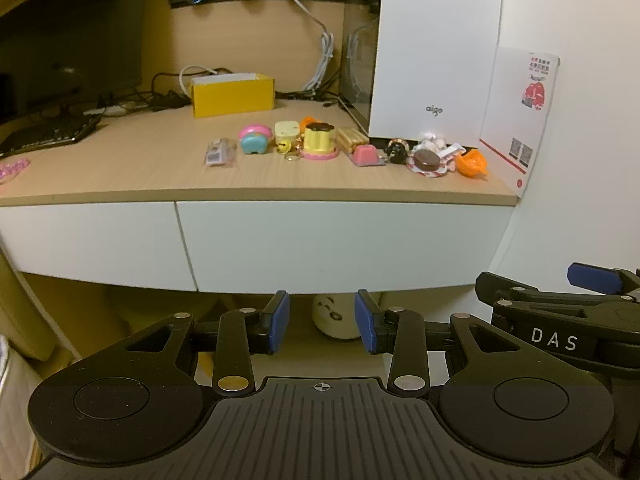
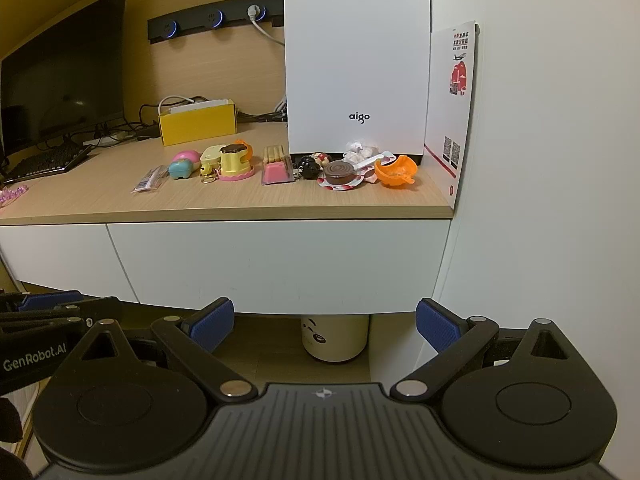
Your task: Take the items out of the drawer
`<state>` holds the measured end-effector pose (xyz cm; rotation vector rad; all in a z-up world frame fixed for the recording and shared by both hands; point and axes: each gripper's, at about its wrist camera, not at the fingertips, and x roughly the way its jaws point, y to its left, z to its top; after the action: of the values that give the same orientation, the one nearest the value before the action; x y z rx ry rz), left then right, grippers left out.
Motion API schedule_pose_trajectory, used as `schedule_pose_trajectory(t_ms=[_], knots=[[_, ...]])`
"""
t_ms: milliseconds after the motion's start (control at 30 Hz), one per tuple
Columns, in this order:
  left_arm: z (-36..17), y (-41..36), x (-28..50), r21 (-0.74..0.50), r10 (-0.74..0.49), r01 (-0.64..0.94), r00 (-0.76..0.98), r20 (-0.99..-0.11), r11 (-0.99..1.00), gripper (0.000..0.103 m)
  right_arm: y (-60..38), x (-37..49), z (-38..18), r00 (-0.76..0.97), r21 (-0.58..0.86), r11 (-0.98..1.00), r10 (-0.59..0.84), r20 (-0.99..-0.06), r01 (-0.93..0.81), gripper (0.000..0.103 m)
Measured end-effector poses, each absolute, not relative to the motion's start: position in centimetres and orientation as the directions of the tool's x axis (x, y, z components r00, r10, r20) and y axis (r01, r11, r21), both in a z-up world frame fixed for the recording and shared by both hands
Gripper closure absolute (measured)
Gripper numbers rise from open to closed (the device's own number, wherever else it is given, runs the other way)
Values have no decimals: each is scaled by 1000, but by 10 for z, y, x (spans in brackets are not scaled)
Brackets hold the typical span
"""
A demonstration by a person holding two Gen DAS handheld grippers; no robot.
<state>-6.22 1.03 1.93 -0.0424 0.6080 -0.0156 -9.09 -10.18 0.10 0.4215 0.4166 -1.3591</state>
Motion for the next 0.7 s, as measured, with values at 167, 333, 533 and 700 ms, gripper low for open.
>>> schedule_pose_trajectory(t_ms=[167,333,533,700], knots=[[19,11,-62,-45,-27,2,820,-571,999,63,-102,-91,1,162,49,161,-840,-518,986,5],[19,11,-62,-44,-27,2,820,-572,999,63,-102,-91,1,161,49,159,-840,-518,986,5],[18,11,-63,-45,-26,0,817,-576,999,63,-102,-91,2,160,49,158,-841,-517,986,5],[16,11,-61,-45,-26,0,813,-582,999,63,-102,-91,-1,164,49,162,-841,-516,986,5]])
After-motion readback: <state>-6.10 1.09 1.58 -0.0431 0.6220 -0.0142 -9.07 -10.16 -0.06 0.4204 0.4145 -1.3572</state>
